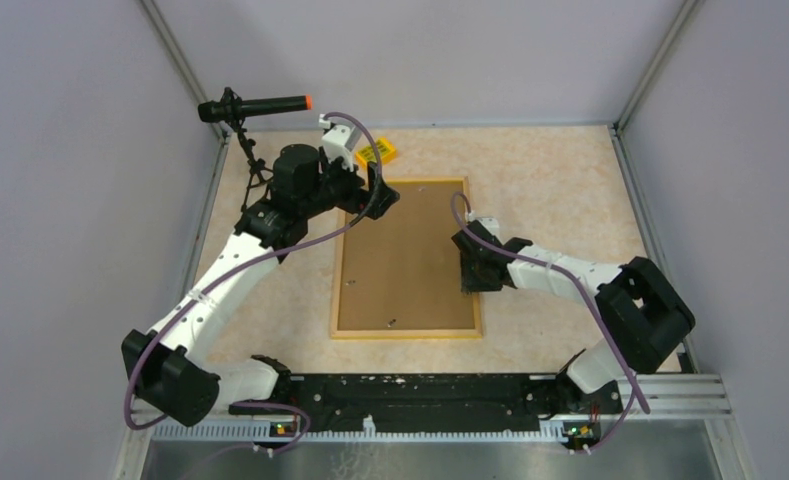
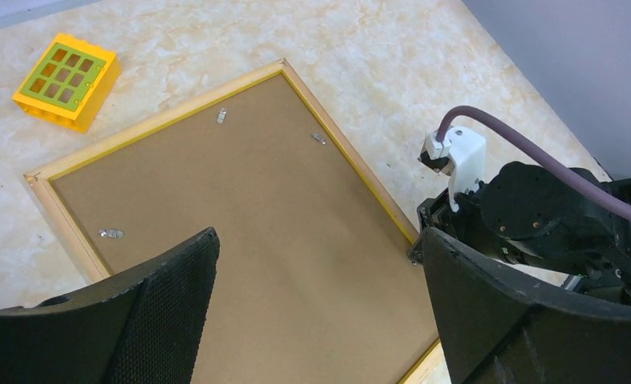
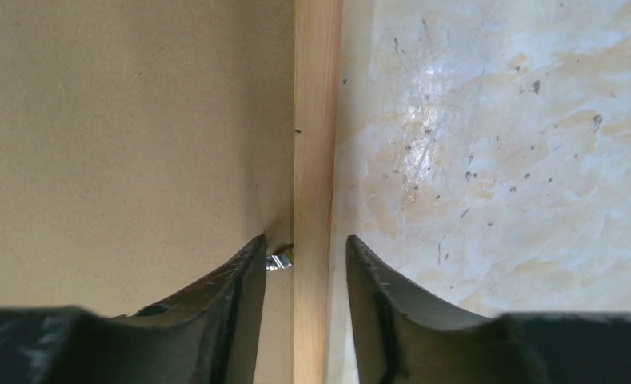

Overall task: Put the photo into the frame
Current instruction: Install the photo frame at the center of the board.

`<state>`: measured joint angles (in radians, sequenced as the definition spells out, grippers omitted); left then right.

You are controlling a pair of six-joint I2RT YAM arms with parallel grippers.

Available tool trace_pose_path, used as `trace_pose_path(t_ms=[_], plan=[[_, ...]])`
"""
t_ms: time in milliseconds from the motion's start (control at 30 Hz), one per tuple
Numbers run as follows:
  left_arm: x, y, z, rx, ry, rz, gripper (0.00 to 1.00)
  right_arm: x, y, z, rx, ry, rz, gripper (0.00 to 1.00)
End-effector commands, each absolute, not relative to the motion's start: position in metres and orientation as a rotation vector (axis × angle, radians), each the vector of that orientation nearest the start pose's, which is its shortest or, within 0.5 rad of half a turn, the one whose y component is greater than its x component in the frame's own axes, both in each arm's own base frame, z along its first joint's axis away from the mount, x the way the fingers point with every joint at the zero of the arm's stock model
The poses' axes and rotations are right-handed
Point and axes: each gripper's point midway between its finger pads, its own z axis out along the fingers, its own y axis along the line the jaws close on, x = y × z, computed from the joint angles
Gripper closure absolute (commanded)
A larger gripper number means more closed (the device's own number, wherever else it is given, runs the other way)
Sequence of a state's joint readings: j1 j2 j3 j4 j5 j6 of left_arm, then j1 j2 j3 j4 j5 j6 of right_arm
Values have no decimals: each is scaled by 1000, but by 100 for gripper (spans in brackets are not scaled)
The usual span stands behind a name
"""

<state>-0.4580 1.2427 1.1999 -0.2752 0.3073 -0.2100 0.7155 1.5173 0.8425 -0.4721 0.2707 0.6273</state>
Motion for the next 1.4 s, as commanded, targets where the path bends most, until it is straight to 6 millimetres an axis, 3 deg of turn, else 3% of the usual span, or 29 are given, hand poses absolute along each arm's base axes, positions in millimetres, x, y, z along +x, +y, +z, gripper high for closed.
trace_pose_path(t_ms=[0,67,233,433,700,867,1200,1367], plan=[[331,-235,305,461,1851,-763,1,254,195,57,-58,2582,164,51],[333,-232,302,451,1857,-745,1,263,194,64,-36,2564,195,41],[331,-234,302,462,1852,-754,1,299,189,84,-4,2471,272,30],[332,-232,302,458,1844,-740,1,353,184,98,9,2404,281,28],[333,-233,302,454,1841,-749,1,419,196,98,24,2400,185,30],[334,-234,299,456,1855,-765,1,439,205,85,35,2434,157,34],[337,-229,302,436,1849,-781,1,448,198,61,51,2486,68,37],[337,-227,302,429,1850,-786,1,452,197,53,62,2501,77,46]])
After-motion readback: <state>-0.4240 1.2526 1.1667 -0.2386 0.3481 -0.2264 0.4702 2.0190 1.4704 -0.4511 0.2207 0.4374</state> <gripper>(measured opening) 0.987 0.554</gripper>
